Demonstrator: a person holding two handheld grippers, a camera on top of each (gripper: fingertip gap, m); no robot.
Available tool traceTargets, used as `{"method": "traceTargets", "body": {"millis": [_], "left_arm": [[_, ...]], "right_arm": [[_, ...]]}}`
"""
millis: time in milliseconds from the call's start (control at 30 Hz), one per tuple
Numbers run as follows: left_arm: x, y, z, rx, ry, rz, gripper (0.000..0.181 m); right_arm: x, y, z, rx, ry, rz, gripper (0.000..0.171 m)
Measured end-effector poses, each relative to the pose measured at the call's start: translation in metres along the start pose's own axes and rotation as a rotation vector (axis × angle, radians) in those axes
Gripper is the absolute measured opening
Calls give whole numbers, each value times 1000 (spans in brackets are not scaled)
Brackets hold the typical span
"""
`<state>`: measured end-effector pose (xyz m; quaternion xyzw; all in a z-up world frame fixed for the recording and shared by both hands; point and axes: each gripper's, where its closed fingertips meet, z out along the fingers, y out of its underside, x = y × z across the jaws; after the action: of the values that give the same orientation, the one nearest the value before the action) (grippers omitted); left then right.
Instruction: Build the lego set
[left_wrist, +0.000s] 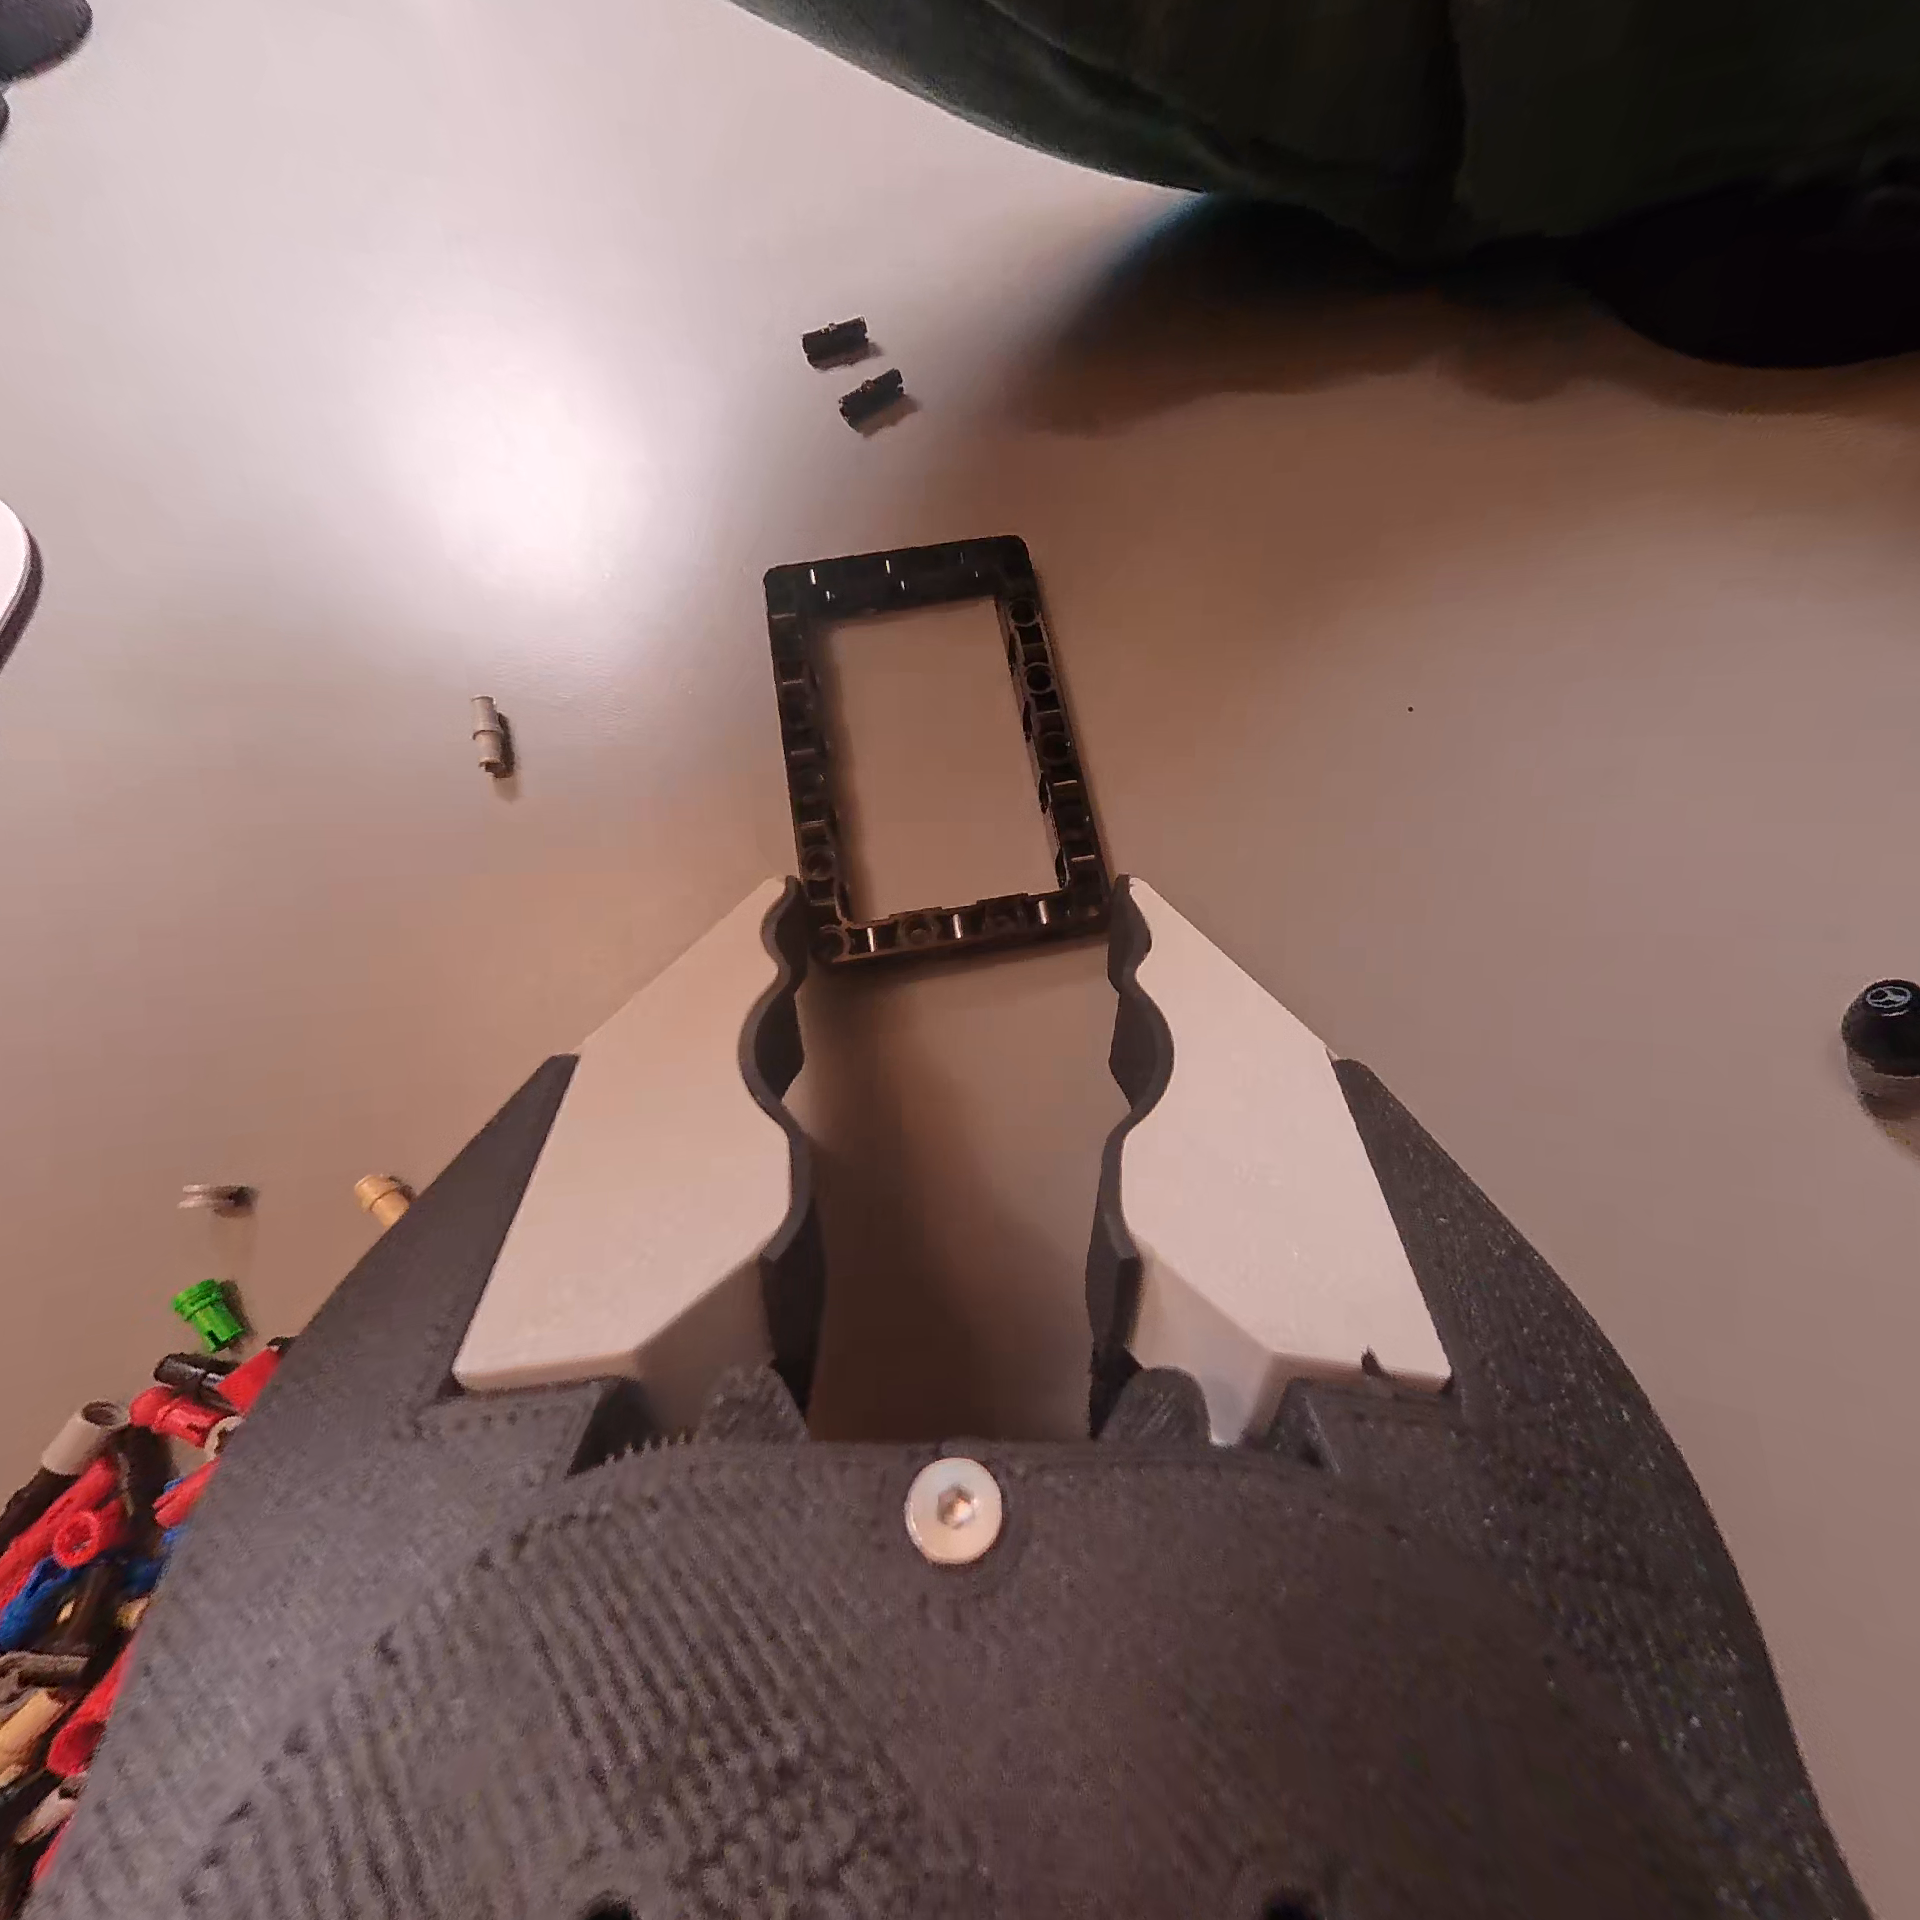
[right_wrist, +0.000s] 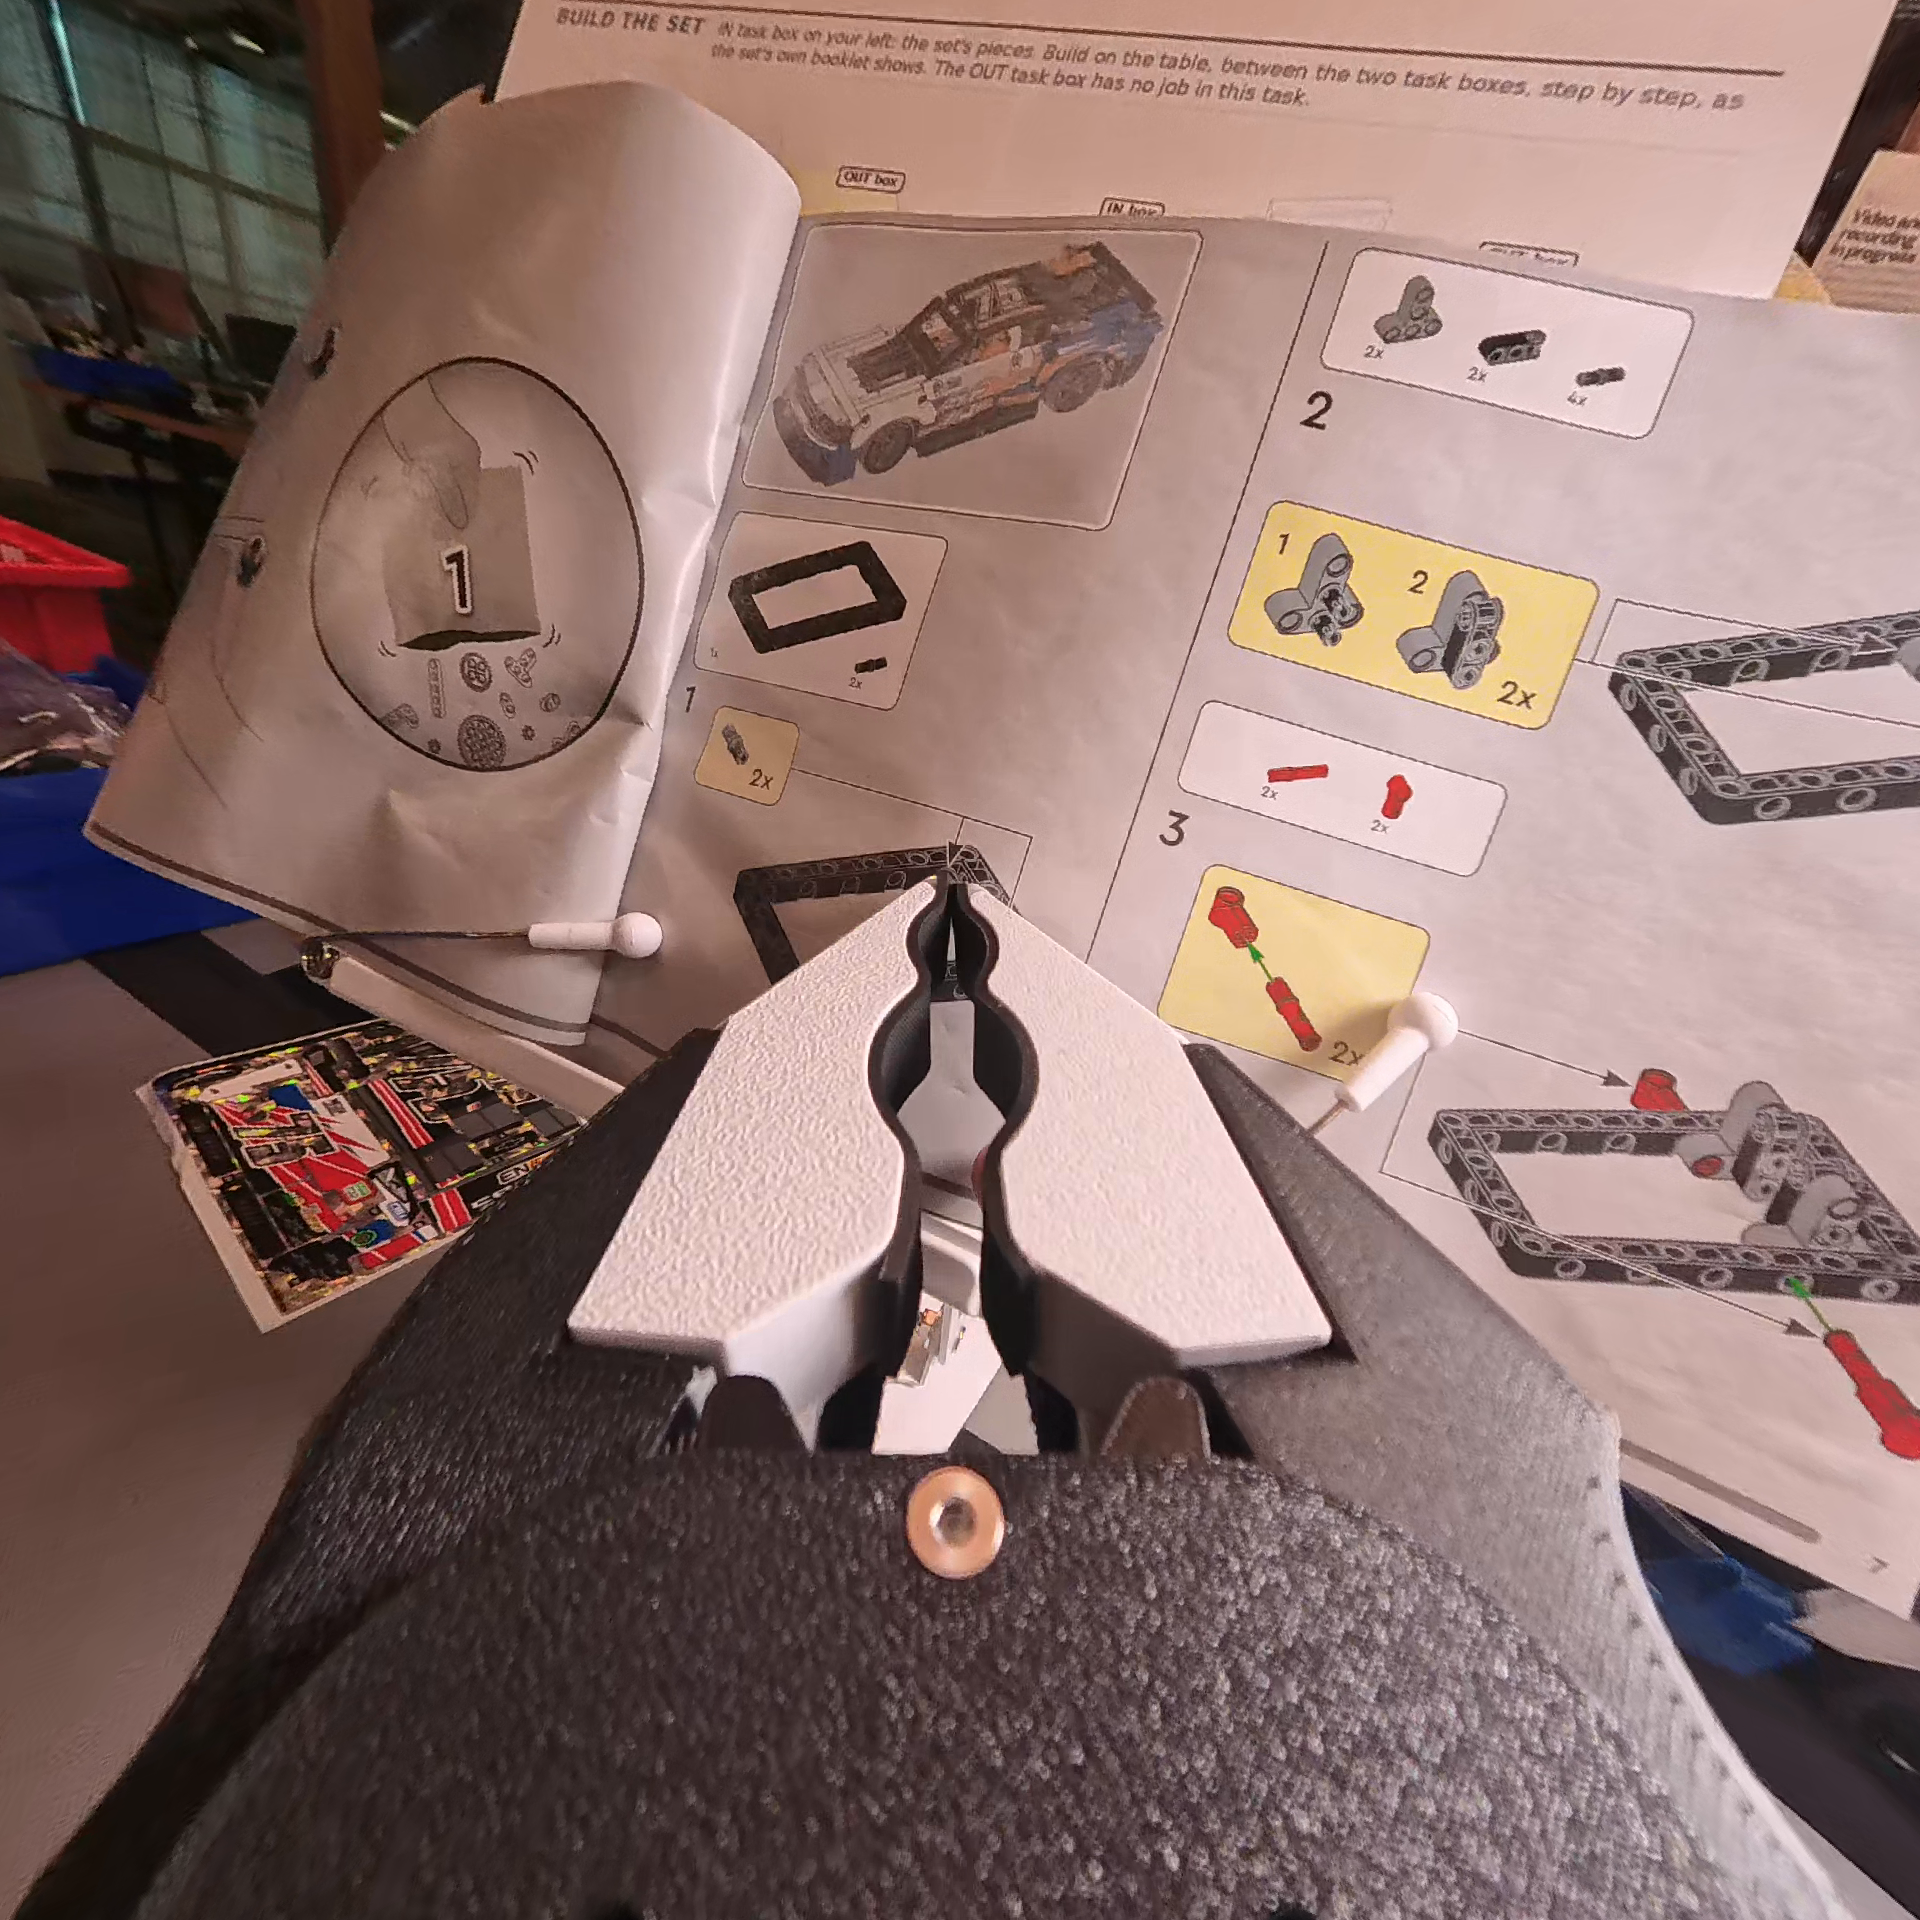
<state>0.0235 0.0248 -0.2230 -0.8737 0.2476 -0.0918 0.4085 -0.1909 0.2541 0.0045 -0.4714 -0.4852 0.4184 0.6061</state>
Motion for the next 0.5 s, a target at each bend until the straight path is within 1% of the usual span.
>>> {"method": "traceTargets", "body": {"millis": [267,500], "left_arm": [[0,0,0,-1,-6,12,57],[-1,0,0,1,-1,10,57]], "right_arm": [[5,-1,-5,10,-13,23,0],[1,-3,2,11,-21,-5,0]]}}
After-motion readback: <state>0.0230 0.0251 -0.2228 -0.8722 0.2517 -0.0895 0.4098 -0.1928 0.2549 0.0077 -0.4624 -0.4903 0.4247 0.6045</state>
